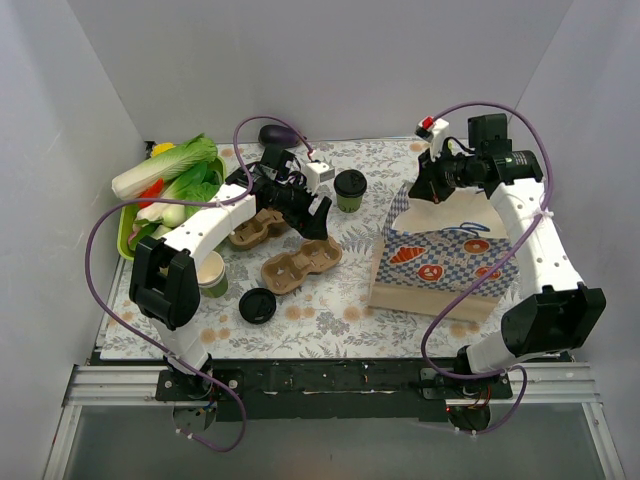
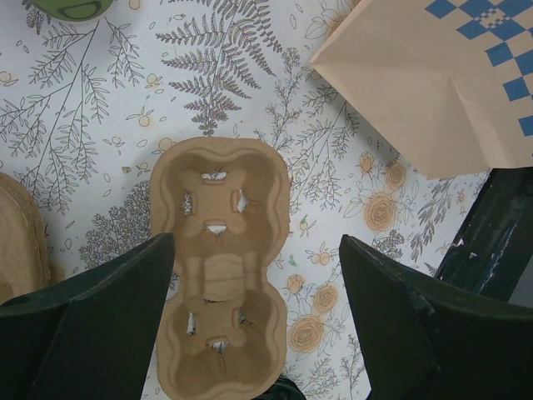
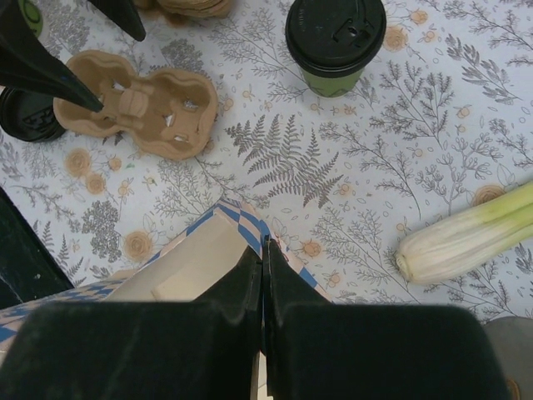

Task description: Pack the takeout coffee

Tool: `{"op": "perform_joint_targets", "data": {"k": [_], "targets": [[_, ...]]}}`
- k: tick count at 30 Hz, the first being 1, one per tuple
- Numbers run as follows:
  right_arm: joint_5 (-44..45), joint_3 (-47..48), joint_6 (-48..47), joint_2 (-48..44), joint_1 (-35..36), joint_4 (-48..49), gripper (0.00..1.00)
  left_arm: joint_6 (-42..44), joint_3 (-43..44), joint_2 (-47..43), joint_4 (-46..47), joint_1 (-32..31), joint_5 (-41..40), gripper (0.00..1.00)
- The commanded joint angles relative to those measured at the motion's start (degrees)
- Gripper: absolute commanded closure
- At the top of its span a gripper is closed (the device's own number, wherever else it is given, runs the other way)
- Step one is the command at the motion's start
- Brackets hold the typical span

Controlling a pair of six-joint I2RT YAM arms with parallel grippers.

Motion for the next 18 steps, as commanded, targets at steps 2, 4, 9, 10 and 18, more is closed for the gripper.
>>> {"op": "perform_joint_targets", "data": {"k": [2, 4, 9, 10, 18], "targets": [[1.94, 4.27, 3.07, -0.35, 0.03, 2.95, 0.71, 0.1, 0.69, -2.51, 0.08, 0.39, 0.07, 0.19], [-0.69, 7.78, 4.2, -0.61, -0.32, 3.91, 0.53, 0.36, 0.43, -2.42, 0.08, 0.47, 0.07, 0.18], [-5.1, 13.23, 7.64, -2.81, -2.78, 5.24, 0.3, 1.68, 1.21, -1.81, -1.76, 0.47, 1.3, 0.16], [-5.36, 14.29, 5.9, -3.16, -3.13, 3.32, 0.28, 1.86, 1.57, -1.55, -2.21, 0.56, 1.48, 0.16], [2.98, 10.69, -8.17, -8.96, -14.28, -10.13, 0.2, 2.74, 1.13, -1.54, -2.91, 0.74, 2.36, 0.16]]}}
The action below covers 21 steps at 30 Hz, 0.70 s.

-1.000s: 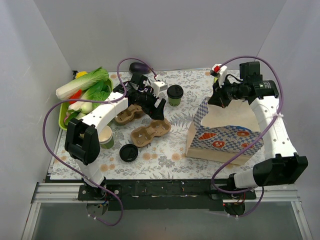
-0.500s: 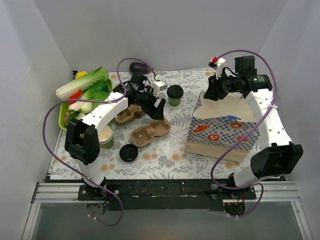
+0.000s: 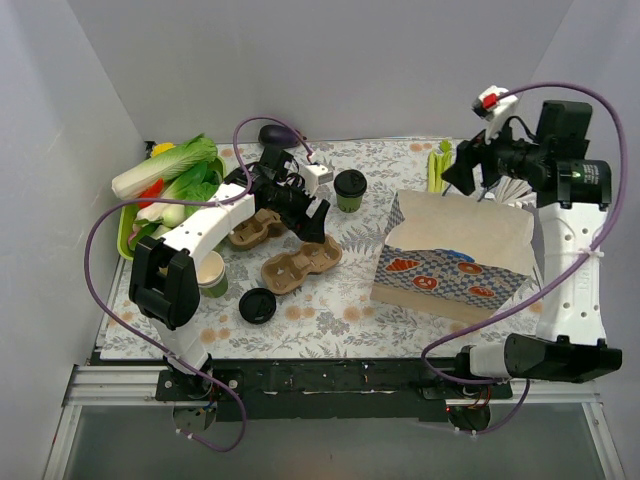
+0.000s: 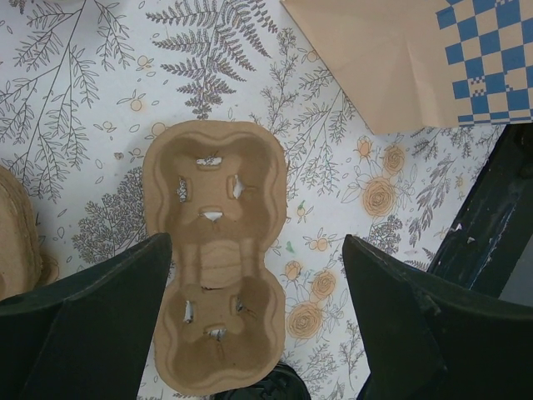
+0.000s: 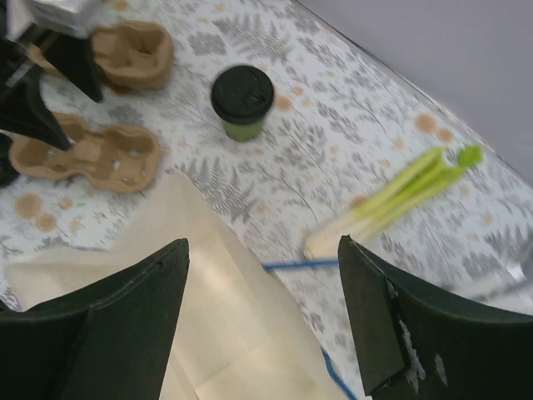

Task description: Pack the takeout coffee

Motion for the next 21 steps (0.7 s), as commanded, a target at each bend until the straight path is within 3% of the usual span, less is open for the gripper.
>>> {"op": "perform_joint_targets", "data": {"k": [1, 5, 8, 21], "targets": [[5.93, -1.13, -8.26, -2.04, -8.41, -9.31, 0.2, 0.95, 0.54, -1.63, -0.27, 0.41, 1.96, 0.16], [6.3, 4.03, -12.74, 1.9, -15.97, -18.35, 0.18, 0.86, -0.43, -1.72, 0.35, 0.41, 3.28, 0.16], [5.16, 5.63, -16.53, 3.85, -16.86, -21.36, 0.17, 1.12, -0.43, -1.37, 0.43, 0.41, 3.63, 0.15], [-0.47, -4.47, -26.29, 4.82, -16.86, -21.63, 0.18, 0.42, -1.22, -1.28, 1.05, 0.41, 4.16, 0.16]]}}
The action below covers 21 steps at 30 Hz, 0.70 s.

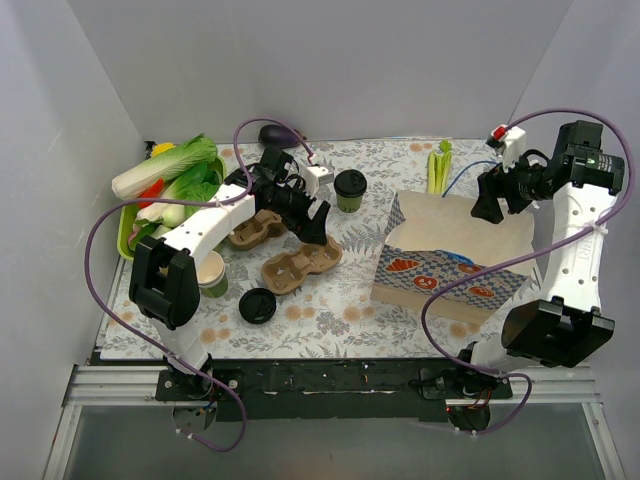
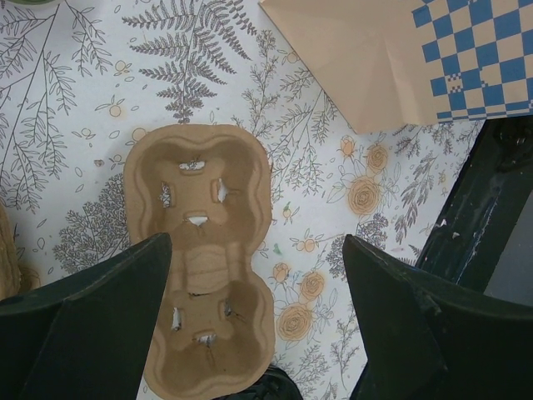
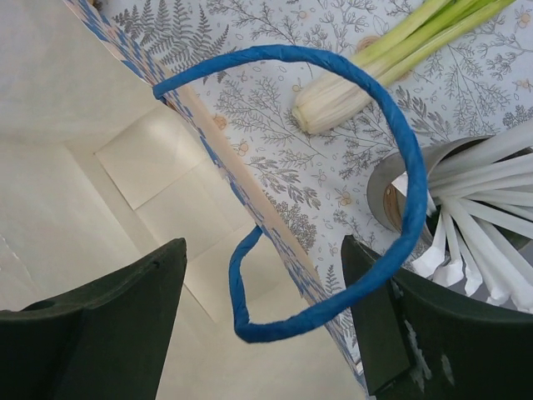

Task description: Pack the takeout coffee

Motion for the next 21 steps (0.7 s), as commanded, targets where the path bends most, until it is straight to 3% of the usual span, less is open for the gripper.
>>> {"op": "perform_joint_targets", "data": {"k": [1, 4, 8, 15, 17, 19, 21], "targets": [[-2.61, -1.08, -4.61, 1.04, -0.08, -1.04, 0.18, 0.35, -0.81, -1.24, 0.85, 0.35, 1.26, 0.16], [-3.75, -0.82, -6.28, 3.23, -0.08, -0.95, 0.23, 1.49, -0.54, -0.45, 0.06, 0.34, 1.26, 0.16], [-6.03, 1.11, -7.5, 4.74, -0.08, -1.04, 0.47, 2.9, -0.28, 0.61, -1.69, 0.35, -2.59, 0.16], [-7.62, -4.67, -11.73, 0.78, 0.1, -1.13, 0.7, 6.5, -4.49, 0.0, -4.25, 0.35, -6.48, 0.17], [-8.5, -6.09, -11.29, -0.88, 0.1, -1.04, 0.89, 7.2, -5.72, -0.88, -4.16, 0.35, -6.74, 0.17], [-10.6, -7.58, -10.42, -2.9, 0.19, -1.04, 0.99, 7.73, -6.08, -0.88, -4.59, 0.26, -7.62, 0.17], [-12.44, -8.03, -9.36, -4.31, 0.19, -1.13, 0.99, 9.4, -5.99, -0.27, -6.0, 0.35, -8.23, 0.17]]}}
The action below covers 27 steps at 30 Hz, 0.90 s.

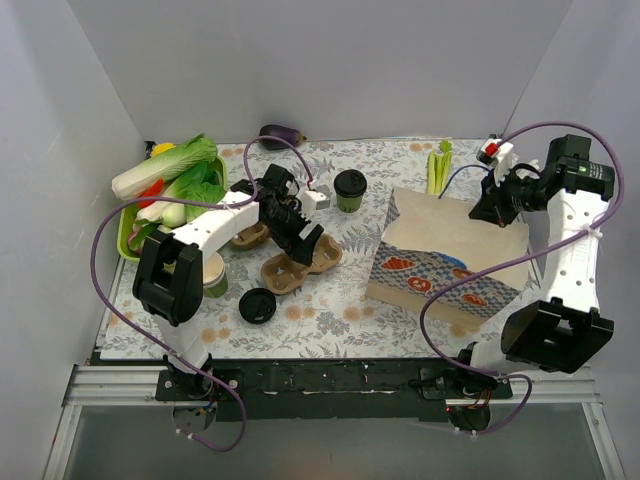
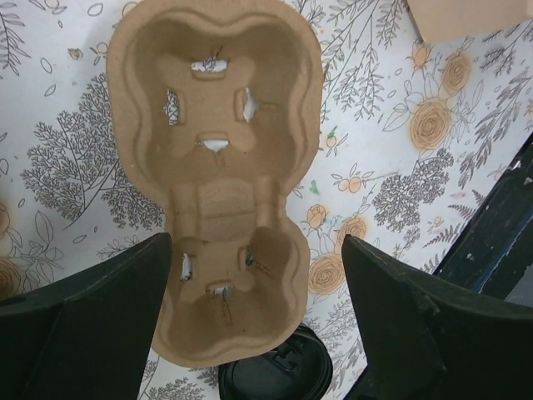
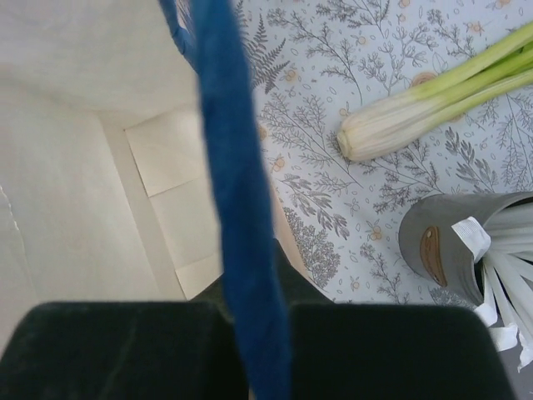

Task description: Pack the takeout coffee

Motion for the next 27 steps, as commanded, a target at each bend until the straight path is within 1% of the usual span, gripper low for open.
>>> {"op": "perform_joint_targets", "data": {"k": [1, 2, 4, 8, 11, 12, 15, 23, 27], "targets": [[-5.92, -0.95, 1.72, -5.08, 0.34, 0.03, 0.99, 4.2, -0.05, -1.84, -2.0, 0.26, -2.99, 0.17], [-6.36, -1.03, 4.51, -5.61, 0.34, 0.47, 0.99, 4.73, -0.13, -1.58, -2.35, 0.26, -3.61, 0.17], [-7.24, -1.64, 6.47, -7.54, 0.6, 1.7, 0.99, 4.64, -0.31, -0.79, -2.09, 0.26, -6.15, 0.19], [-6.98, -3.84, 9.99, -10.45, 1.05, 3.28, 0.99, 5.87, -0.83, -0.52, -1.92, -0.44, -6.78, 0.25], [-5.49, -5.86, 10.26, -11.85, 1.05, 3.72, 0.99, 7.45, -1.63, -0.7, -1.65, -1.58, -7.12, 0.3], [-4.7, -6.22, 10.08, -12.03, 1.05, 3.72, 0.99, 7.89, -1.8, -0.7, -1.65, -1.94, -7.48, 0.35], [-2.86, -7.01, 11.48, -12.12, 1.05, 4.6, 0.99, 8.77, -2.15, -0.52, -1.13, -3.25, -9.06, 0.39], [-2.41, -6.4, 13.77, -10.8, 1.05, 6.01, 0.99, 7.99, -1.98, 1.58, -0.08, -4.22, -10.03, 0.48], [-2.32, -6.04, 14.12, -10.36, 1.05, 6.01, 0.99, 6.49, -2.51, 1.94, 1.86, -4.4, -11.7, 0.48]]}}
